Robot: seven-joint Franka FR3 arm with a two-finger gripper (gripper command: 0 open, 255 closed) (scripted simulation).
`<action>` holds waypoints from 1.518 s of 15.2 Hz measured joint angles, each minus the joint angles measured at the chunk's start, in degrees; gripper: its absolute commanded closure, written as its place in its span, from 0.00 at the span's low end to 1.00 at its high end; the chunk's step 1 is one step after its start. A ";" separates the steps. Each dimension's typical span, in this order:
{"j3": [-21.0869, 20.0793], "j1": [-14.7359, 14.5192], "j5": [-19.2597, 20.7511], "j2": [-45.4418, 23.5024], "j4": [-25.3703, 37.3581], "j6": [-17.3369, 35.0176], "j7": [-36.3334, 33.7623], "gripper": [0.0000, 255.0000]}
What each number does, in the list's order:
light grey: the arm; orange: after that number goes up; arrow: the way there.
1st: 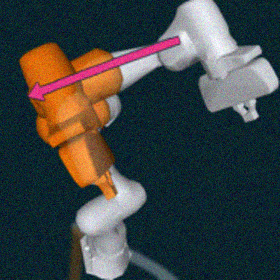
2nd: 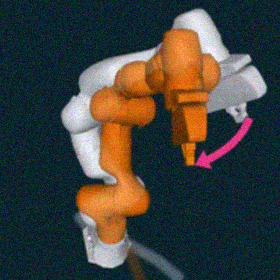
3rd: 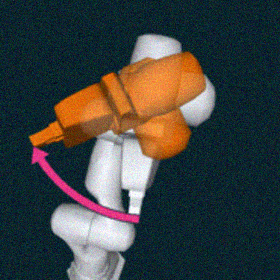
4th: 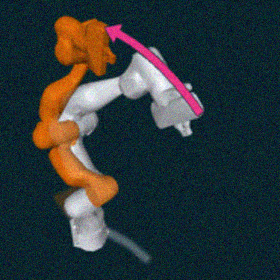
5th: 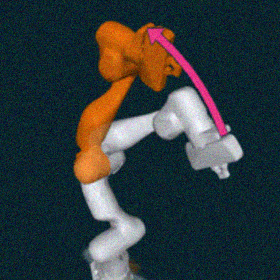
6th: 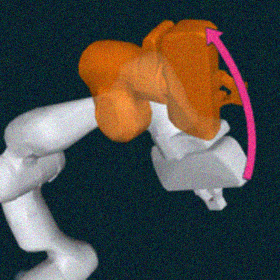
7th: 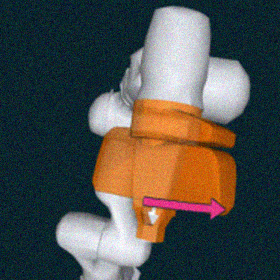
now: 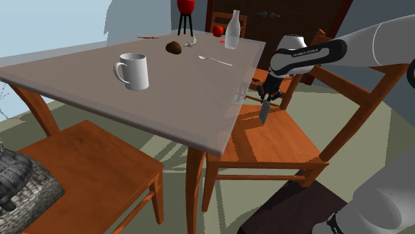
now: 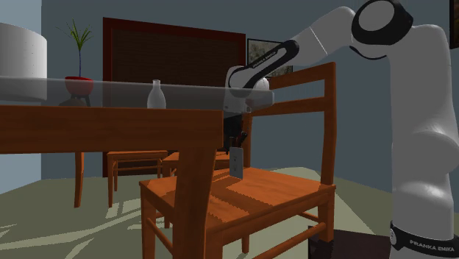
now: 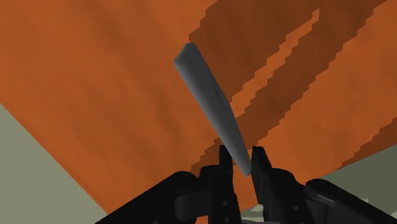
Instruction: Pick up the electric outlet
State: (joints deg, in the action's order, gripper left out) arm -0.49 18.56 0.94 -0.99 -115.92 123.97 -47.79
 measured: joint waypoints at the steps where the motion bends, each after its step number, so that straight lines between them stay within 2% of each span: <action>1: 0.00 0.00 0.00 0.02 0.00 0.03 0.00 1.00; 8: 0.00 0.00 0.00 0.06 0.23 -0.27 -0.01 1.00; 23: 0.00 -0.01 -0.11 2.19 8.66 -10.82 0.18 1.00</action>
